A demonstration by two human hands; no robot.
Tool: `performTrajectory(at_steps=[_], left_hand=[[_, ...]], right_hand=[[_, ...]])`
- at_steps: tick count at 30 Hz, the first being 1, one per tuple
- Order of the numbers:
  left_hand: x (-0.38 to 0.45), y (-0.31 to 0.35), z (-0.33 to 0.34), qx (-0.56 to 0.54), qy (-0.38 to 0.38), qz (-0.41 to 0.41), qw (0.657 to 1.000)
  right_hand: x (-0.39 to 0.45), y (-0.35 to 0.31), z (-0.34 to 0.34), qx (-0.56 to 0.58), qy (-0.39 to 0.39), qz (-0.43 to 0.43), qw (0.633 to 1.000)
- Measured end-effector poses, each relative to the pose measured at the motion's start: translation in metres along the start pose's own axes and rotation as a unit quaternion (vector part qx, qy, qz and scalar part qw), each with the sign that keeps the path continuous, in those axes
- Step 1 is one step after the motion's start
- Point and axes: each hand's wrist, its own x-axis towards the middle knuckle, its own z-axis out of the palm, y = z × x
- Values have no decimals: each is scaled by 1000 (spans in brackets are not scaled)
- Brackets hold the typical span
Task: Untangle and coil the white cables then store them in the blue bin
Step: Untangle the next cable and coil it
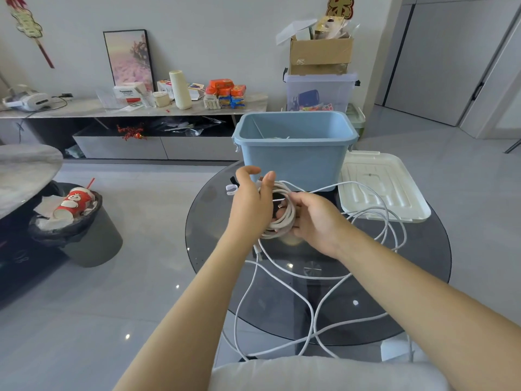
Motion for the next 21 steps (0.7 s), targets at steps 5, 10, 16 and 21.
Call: performTrajectory(at_steps=[5, 10, 16, 21], left_hand=[[1, -4, 6, 24, -107, 13, 994], [4, -7, 1, -82, -162, -23, 983], [3, -8, 4, -39, -116, -86, 989], [3, 5, 3, -360, -148, -236, 890]], right_hand=[[9, 9, -8, -211, 96, -57, 971], [14, 13, -6, -246, 197, -140, 939], [20, 13, -2, -213, 269, -180, 922], [20, 15, -6, -272, 257, -221, 900]])
